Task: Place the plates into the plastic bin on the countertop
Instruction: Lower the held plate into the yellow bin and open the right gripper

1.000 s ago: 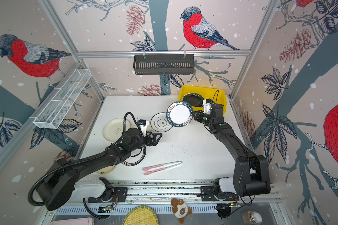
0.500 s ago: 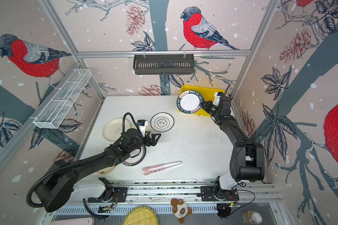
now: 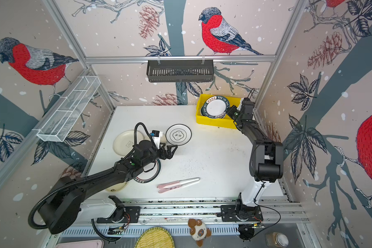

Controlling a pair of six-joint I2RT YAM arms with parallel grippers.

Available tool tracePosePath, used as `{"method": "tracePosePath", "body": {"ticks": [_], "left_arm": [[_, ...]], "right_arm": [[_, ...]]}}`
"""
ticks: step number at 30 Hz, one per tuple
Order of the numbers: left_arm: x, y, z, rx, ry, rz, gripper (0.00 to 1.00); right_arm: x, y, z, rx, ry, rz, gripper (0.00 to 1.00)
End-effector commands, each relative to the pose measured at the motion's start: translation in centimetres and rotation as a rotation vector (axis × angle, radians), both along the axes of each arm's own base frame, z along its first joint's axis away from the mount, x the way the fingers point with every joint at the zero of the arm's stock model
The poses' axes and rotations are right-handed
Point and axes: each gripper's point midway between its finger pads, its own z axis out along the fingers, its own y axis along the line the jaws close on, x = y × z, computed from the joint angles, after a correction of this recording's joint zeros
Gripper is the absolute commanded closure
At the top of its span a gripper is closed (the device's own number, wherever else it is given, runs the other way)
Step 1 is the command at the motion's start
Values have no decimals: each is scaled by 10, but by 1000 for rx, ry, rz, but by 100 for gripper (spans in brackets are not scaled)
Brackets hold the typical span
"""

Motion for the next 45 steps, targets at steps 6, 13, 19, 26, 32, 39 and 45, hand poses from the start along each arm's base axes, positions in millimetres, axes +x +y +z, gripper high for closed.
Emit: {"method": "tracePosePath", "body": {"ticks": [6, 13, 19, 26, 32, 39, 45], "left_arm": [[5, 8, 17, -6, -49, 43, 2], [5, 8, 17, 9, -53, 40, 2], [6, 6, 20, 11, -57, 33, 2], [5, 13, 20, 28, -70, 52, 2], [5, 12, 18, 31, -69, 50, 2], [5, 13, 20, 34, -79, 47, 2], [5, 15, 25, 50, -113, 48, 2]], "right_arm": [[31, 1, -43, -37, 68, -1, 100], [49, 10, -63, -51, 95, 18, 100], [67, -1, -68, -11, 103, -16, 100], [80, -3, -80, -43, 145, -32, 100], [83, 13, -89, -86, 176, -7, 100], [81, 12, -90, -140, 207, -27, 67], [79, 23, -51, -187, 104, 37, 27]]}}
